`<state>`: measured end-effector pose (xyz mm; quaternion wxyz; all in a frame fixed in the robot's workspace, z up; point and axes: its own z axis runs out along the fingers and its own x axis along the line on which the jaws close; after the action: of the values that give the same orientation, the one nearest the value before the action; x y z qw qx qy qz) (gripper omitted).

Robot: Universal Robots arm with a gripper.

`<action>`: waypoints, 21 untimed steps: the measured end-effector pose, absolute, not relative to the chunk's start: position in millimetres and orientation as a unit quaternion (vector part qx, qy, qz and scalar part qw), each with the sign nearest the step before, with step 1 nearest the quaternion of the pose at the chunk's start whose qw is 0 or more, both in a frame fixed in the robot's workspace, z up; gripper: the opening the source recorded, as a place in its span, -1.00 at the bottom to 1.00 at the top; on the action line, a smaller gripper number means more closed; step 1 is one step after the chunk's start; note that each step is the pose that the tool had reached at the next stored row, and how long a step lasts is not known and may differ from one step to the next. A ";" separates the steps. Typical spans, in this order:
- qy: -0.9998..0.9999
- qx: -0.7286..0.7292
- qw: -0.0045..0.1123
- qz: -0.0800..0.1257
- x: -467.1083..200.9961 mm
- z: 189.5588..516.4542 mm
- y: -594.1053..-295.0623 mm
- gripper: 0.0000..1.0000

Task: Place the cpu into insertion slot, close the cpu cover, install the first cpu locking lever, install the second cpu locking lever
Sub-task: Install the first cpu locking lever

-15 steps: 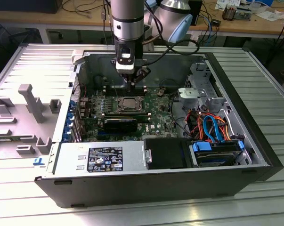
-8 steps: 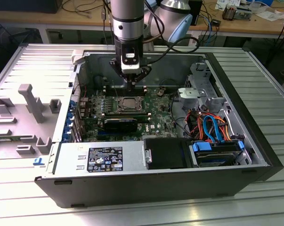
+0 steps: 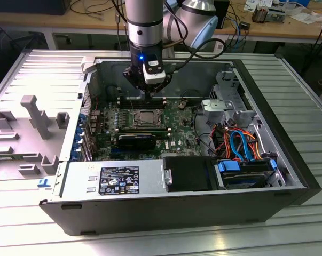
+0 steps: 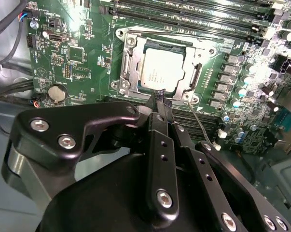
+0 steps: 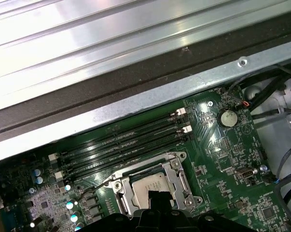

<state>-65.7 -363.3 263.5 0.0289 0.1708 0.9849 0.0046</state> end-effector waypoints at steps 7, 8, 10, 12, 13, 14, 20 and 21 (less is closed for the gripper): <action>0.985 0.171 0.029 0.005 -65.7 263.5 -363.3 -0.79; 0.985 0.171 0.029 0.005 -65.7 263.4 -363.3 -0.79; 0.985 0.171 0.029 0.005 -65.7 263.4 -363.3 -0.79; 0.985 0.170 0.029 0.005 -65.8 263.5 -363.3 -0.79; 0.985 0.168 0.028 0.004 -65.9 263.5 -363.3 -0.79; 0.986 0.165 0.028 0.005 -66.0 263.4 -363.3 -0.79; 0.993 0.111 0.025 0.005 -66.1 263.2 -363.3 -0.79; 0.995 0.099 0.025 0.006 -66.1 263.2 -363.3 -0.79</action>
<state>-66.1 -363.3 263.2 0.0247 0.0990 0.9948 0.0058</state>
